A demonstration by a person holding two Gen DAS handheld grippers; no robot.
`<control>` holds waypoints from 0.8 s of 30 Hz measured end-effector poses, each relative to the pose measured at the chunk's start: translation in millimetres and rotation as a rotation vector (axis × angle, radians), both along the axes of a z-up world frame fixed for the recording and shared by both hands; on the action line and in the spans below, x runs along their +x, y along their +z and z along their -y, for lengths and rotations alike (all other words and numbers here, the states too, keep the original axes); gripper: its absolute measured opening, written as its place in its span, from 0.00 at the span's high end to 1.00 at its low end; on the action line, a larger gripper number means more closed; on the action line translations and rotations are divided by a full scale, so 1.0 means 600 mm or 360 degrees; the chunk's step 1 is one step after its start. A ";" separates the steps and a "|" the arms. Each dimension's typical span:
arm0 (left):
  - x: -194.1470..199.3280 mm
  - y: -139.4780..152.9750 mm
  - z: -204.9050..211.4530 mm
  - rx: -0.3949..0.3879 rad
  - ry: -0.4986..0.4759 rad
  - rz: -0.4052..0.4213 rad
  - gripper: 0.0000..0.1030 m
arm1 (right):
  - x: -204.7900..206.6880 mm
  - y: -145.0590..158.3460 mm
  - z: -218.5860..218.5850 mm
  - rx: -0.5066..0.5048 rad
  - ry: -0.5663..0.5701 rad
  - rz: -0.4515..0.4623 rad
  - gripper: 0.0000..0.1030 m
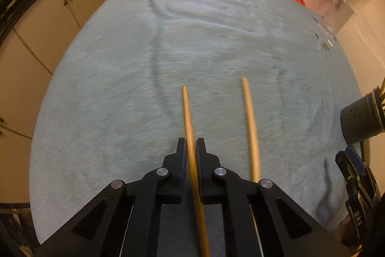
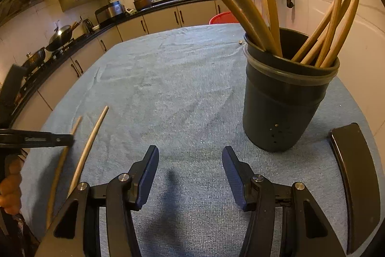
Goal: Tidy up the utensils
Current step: 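Close the left tool on a chopstick while the right tool grasps the other chopstick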
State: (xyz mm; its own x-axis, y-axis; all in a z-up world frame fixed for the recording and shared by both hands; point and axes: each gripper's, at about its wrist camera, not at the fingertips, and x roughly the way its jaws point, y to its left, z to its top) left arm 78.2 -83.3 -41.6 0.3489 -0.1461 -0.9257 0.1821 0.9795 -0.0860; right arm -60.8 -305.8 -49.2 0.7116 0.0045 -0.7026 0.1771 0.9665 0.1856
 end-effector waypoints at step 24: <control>-0.016 -0.002 -0.069 -0.0186 -0.0034 0.0030 0.92 | 0.231 -0.007 -0.147 0.0341 0.0397 -0.0661 0.74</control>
